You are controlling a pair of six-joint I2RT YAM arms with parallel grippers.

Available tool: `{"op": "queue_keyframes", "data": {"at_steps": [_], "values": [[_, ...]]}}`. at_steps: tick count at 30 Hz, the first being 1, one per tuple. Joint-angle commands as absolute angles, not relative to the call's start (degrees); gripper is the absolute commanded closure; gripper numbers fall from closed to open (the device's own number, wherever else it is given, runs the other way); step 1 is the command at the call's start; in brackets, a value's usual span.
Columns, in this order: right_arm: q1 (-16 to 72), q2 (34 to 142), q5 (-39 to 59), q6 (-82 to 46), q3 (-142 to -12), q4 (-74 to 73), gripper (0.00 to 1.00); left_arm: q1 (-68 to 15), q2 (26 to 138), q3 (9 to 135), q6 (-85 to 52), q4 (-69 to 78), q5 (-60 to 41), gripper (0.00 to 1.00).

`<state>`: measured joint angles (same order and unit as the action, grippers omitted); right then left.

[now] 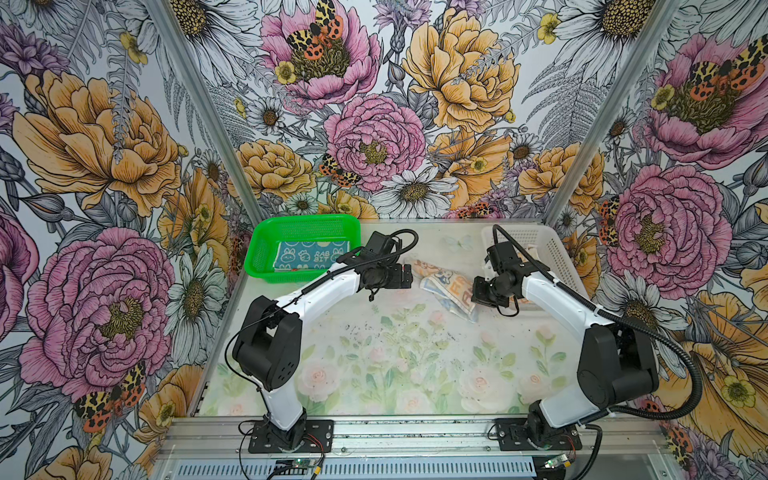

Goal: Fold and stack the towels

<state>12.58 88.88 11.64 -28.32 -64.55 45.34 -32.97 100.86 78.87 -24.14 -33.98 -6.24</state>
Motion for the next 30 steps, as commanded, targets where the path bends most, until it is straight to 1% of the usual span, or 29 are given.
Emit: {"op": "queue_keyframes", "data": {"at_steps": [1,3,6,10,15,19,24,28,30], "values": [[13.1,87.4,10.0,-27.3,-66.8,45.8,0.60,-33.3,100.9,80.7,-25.6,-32.9,-8.1,0.01],[13.6,87.8,8.0,-26.7,-68.5,47.3,0.52,-33.1,101.4,80.7,-26.0,-32.9,-8.6,0.01],[14.7,88.9,6.9,-26.5,-70.8,47.8,0.43,-33.0,102.0,80.8,-26.6,-32.9,-9.5,0.01],[17.9,94.3,8.0,-26.2,-76.1,47.9,0.40,-32.3,101.5,80.4,-26.6,-32.9,-9.3,0.01],[21.0,105.4,10.5,-25.2,-84.3,48.0,0.36,-29.5,99.1,78.5,-26.7,-32.9,-9.8,0.01],[23.8,111.1,9.3,-24.4,-91.2,48.7,0.30,-27.8,96.5,76.1,-26.6,-32.9,-9.7,0.01],[27.4,117.3,-0.4,-21.8,-98.2,52.7,0.28,-26.0,94.3,73.3,-26.3,-32.9,-10.0,0.01],[30.3,119.8,-11.4,-20.0,-100.3,54.5,0.29,-23.8,92.9,71.8,-25.9,-32.9,-10.3,0.01],[31.1,121.0,-15.2,-19.3,-101.1,55.1,0.30,-23.1,92.5,71.4,-25.7,-32.9,-10.5,0.01]]}}
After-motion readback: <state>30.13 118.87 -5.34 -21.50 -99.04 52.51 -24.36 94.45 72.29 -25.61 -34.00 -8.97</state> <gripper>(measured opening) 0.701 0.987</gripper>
